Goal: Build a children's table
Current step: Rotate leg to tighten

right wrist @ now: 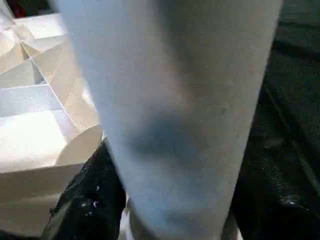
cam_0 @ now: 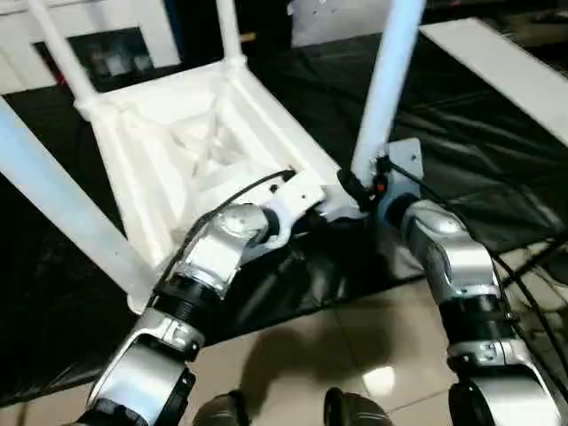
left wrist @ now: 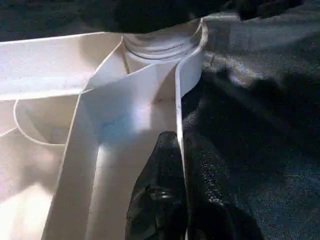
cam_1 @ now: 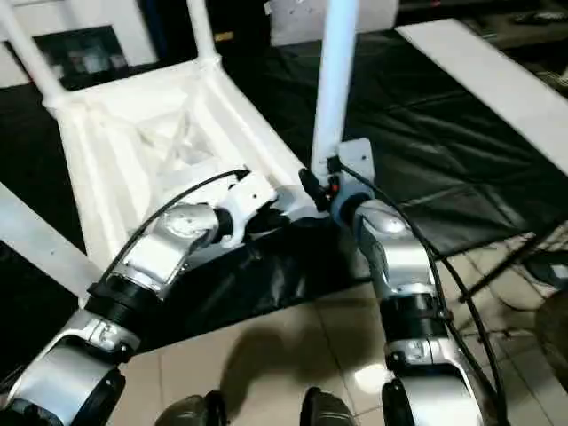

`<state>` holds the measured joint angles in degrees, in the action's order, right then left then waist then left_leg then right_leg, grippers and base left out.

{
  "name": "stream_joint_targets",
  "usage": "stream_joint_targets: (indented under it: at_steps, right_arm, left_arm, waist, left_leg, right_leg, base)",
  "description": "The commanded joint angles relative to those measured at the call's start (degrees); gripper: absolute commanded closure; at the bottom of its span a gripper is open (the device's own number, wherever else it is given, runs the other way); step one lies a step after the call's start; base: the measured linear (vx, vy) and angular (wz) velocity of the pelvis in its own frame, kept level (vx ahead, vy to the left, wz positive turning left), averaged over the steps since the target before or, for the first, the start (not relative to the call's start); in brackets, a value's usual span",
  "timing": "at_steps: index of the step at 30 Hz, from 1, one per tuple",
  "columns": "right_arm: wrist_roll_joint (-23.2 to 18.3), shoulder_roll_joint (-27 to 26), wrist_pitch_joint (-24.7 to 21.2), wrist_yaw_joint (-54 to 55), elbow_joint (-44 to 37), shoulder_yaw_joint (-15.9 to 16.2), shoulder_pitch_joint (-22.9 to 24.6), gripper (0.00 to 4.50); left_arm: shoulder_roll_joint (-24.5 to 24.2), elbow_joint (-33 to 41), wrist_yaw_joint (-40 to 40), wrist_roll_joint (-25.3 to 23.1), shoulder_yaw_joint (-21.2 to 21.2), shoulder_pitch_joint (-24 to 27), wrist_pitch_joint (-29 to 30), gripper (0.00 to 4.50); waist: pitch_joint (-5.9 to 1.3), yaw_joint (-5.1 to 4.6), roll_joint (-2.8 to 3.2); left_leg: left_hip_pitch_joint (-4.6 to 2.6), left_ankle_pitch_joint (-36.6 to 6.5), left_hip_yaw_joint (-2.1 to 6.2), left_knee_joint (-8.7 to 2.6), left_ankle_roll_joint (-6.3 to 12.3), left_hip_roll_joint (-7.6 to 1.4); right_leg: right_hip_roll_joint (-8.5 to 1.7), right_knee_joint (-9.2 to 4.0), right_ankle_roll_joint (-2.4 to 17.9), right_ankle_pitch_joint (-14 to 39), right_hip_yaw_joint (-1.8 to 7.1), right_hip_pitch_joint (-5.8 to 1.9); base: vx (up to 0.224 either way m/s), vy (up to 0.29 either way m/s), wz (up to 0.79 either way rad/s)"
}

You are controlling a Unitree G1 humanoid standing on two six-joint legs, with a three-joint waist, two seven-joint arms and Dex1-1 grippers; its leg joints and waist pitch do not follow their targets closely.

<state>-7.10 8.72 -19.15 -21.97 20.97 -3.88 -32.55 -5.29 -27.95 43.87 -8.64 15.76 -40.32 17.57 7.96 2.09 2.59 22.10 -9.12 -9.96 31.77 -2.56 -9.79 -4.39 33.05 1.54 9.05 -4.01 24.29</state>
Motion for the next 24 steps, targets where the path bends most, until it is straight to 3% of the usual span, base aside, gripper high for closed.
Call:
stream_joint_targets:
  at_steps: [1,4,9,11,13,15,19,21,24]
  right_arm:
    - [-1.15,-0.43,1.43,-2.3,0.14,1.49,1.46,1.37]
    - [-1.16,1.53,3.57,-5.16,-1.58,2.07,3.45,1.15]
    - [-2.86,5.96,4.43,-12.04,-3.58,1.39,6.19,0.82]
    - [-4.51,10.03,4.71,-20.12,-5.23,2.27,7.95,0.57]
    - [-4.91,11.33,4.7,-22.45,-5.72,2.6,8.47,0.37]
    - [-6.11,14.04,5.05,-26.87,-6.46,2.69,9.38,0.13]
    - [-8.18,18.24,5.63,-34.38,-6.39,2.89,9.44,0.02]
    - [-9.4,20.88,6.5,-40.34,-6.97,3.8,9.58,0.02]
    - [-11.16,23.12,5.46,-46.23,-6.05,4.11,8.31,0.02]
  left_arm:
    - [0.13,0.59,0.78,0.19,1.54,0.71,-0.55,4.5]
    - [-1.35,-0.6,1.3,-0.45,1.88,0.77,-2.17,4.5]
    - [-4.07,-3.68,3.47,-0.57,1.99,-0.2,-5.91,4.5]
    - [-6.39,-5.49,7.84,-0.31,2.8,-0.57,-10.09,4.5]
    - [-7.14,-6.08,8.88,-0.43,3.09,-0.71,-10.85,4.5]
    - [-9.09,-7.38,12.32,-0.4,4.12,-0.91,-13.67,4.5]
    - [-11.7,-9.15,20.2,0.99,5.6,-1.08,-22.18,4.5]
    - [-13.28,-9.57,25.44,1.83,6.75,-0.94,-26.44,4.5]
    - [-14.63,-8.81,30.4,3.3,7.27,-0.49,-27.28,4.5]
  waist:
    - [-3.89,0.19,-0.74]
    - [-3.81,0.42,-0.7]
    - [-3.3,0.42,-0.89]
    - [-3.2,0.36,-0.69]
    - [-3.19,0.43,-0.93]
    - [-3.47,0.44,-0.39]
    - [-3.75,0.81,-0.81]
    - [-4.08,1.19,-0.61]
    - [-4.5,1.99,-0.45]
  left_leg:
    - [-0.45,-7.47,0.68,-2.84,7.49,-2.6]
    - [-0.35,-6.57,0.71,-2.77,8.72,-2.68]
    - [-0.38,-10.82,0.74,-3.12,7.89,-2.65]
    - [-0.34,-12.56,0.88,-3.27,7.14,-2.58]
    - [-0.41,-12.89,0.82,-3.23,7.14,-2.56]
    - [-0.31,-12.08,0.99,-3.22,7.16,-2.7]
    - [-0.36,-9.99,0.74,-2.91,8.41,-2.88]
    - [-0.45,-8.82,0.65,-2.66,9.0,-2.99]
    - [-0.61,-6.03,0.52,-2.3,10.66,-3.31]
  right_leg:
    - [-3.95,-3.6,14.16,6.97,2.82,-3.57]
    - [-3.9,-3.44,14.4,5.75,2.68,-3.66]
    - [-3.91,-4.43,12.25,14.09,2.62,-3.55]
    - [-3.97,-4.73,11.23,17.78,2.6,-3.54]
    - [-4.01,-4.94,10.42,18.91,2.72,-3.5]
    - [-4.03,-4.72,10.79,18.12,2.58,-3.65]
    - [-3.87,-4.22,12.98,12.63,2.61,-3.61]
    - [-3.97,-3.71,13.94,9.78,2.58,-3.73]
    - [-3.96,-2.76,16.25,3.79,2.65,-3.78]
  base:
    - [0.0,0.0,0.0]
    - [0.0,0.0,0.0]
    - [0.0,0.0,0.0]
    - [0.0,0.0,0.0]
    - [0.0,0.0,0.0]
    - [0.0,0.0,0.0]
    - [0.0,0.0,0.0]
    - [0.0,0.0,0.0]
    - [0.0,0.0,0.0]
